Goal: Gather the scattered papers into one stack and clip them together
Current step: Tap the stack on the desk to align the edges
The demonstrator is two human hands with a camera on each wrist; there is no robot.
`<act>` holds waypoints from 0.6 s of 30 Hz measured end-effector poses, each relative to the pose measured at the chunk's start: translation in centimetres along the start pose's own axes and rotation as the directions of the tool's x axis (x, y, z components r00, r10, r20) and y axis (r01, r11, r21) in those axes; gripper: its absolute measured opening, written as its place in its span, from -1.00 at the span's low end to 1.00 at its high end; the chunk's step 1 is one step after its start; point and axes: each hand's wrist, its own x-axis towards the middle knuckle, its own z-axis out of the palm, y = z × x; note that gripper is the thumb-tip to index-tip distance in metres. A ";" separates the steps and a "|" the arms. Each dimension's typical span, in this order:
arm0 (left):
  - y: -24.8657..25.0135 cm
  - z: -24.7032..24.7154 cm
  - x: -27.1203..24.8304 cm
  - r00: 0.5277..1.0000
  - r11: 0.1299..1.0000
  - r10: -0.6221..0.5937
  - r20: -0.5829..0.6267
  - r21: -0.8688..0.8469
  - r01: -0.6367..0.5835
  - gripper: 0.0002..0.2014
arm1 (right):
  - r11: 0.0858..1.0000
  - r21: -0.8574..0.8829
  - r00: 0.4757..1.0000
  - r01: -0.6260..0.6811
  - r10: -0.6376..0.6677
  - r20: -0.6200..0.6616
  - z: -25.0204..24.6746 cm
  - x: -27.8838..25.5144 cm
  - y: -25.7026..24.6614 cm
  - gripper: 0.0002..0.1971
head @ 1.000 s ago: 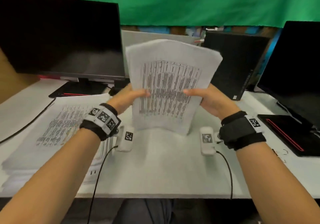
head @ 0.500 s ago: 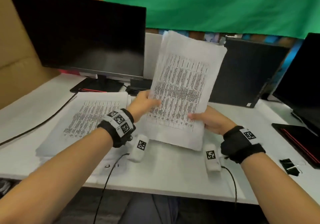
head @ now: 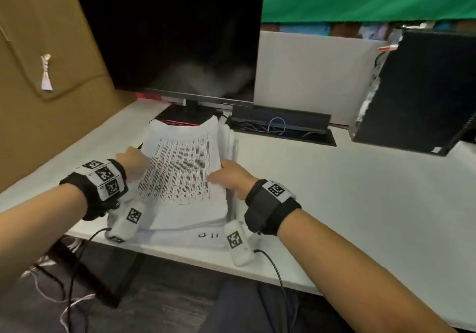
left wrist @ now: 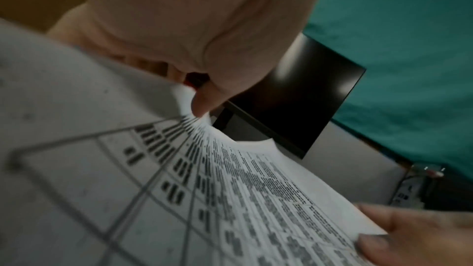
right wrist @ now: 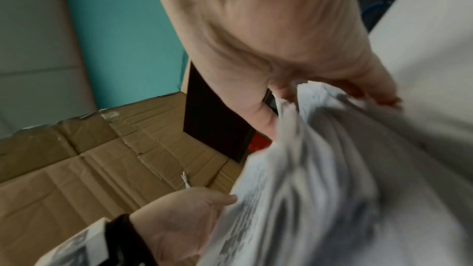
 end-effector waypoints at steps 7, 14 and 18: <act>2.6 3.0 -1.1 0.990 0.994 -0.017 0.137 -0.104 0.031 -0.58 | 0.969 0.192 0.982 -0.153 0.170 -0.076 -1.7 0.5 2.6 -0.24; 8.7 8.4 -4.5 0.954 0.978 0.096 0.283 -0.206 -0.038 -0.36 | 0.982 -0.024 0.965 -0.186 0.178 -0.194 -10.3 -1.6 9.6 -0.05; 12.7 11.8 -6.9 0.882 0.928 0.179 0.435 -0.373 -0.004 -0.55 | 0.971 -0.034 0.935 -0.235 0.217 -0.279 -16.6 -6.5 11.9 -0.57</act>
